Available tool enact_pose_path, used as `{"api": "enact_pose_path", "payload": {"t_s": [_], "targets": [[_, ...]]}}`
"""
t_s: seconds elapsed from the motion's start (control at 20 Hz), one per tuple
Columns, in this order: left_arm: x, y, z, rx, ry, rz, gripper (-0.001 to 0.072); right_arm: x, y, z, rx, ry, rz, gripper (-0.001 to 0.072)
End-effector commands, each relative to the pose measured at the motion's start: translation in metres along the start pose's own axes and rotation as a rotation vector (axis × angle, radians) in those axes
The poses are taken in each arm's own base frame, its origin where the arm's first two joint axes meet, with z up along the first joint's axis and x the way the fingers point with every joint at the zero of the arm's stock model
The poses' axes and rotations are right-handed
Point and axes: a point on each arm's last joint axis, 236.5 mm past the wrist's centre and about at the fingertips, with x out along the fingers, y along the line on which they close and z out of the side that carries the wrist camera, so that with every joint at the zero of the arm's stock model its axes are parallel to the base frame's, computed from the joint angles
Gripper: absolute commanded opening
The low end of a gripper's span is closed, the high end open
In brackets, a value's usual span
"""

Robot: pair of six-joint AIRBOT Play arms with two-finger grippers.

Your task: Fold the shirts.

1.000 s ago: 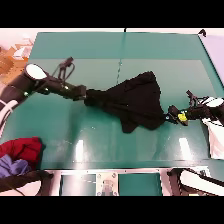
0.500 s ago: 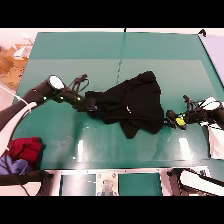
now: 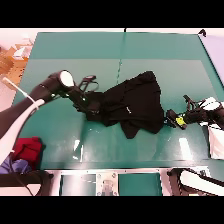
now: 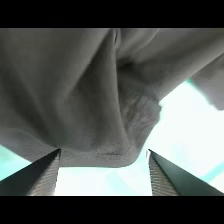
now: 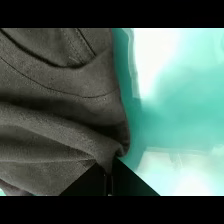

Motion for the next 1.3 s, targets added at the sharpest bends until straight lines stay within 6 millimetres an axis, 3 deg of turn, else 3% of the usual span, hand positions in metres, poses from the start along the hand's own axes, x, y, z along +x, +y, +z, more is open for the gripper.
{"api": "enact_pose_path", "payload": {"t_s": [0.0,0.05,0.1,0.2,0.3,0.35,0.65,0.85,0.95,1.1,1.25], "targets": [[0.014,0.002,-0.009,0.062,0.029,0.181,0.0598,0.0,0.0,0.001,0.0,-0.004,-0.001,0.0013],[0.017,-0.004,-0.007,0.077,0.016,0.182,0.0588,0.0,-0.001,0.002,0.0,-0.008,-0.002,0.0012],[0.021,-0.011,-0.005,0.097,0.007,0.18,0.0454,0.0,-0.001,0.002,0.0,-0.008,-0.002,0.0013],[0.029,-0.013,-0.005,0.109,0.012,0.188,0.0417,0.0,-0.001,0.002,0.0,-0.008,-0.002,0.0013],[0.026,-0.012,-0.005,0.104,0.013,0.196,0.0054,0.0,-0.001,0.002,0.0,-0.008,-0.003,0.0013],[0.019,-0.014,-0.004,0.111,0.021,0.202,0.0028,0.0,-0.001,0.002,0.0,-0.008,-0.003,0.0012],[-0.062,-0.039,0.032,0.223,-0.048,0.26,0.0027,0.0,-0.002,0.002,-0.002,-0.008,-0.006,0.0012],[-0.129,-0.017,0.07,0.259,-0.191,0.402,0.0028,0.005,-0.008,-0.001,0.002,0.012,-0.021,0.0013],[-0.168,0.014,0.094,0.18,-0.302,0.419,0.0027,0.009,-0.013,-0.003,0.009,0.032,-0.032,0.0012],[-0.237,0.086,0.13,0.02,-0.536,0.433,0.0028,0.012,-0.014,-0.005,0.016,0.043,-0.032,0.0013],[-0.283,0.132,0.16,-0.03,-0.758,0.38,0.0028,0.012,-0.014,-0.004,0.016,0.042,-0.032,0.0013]]}}
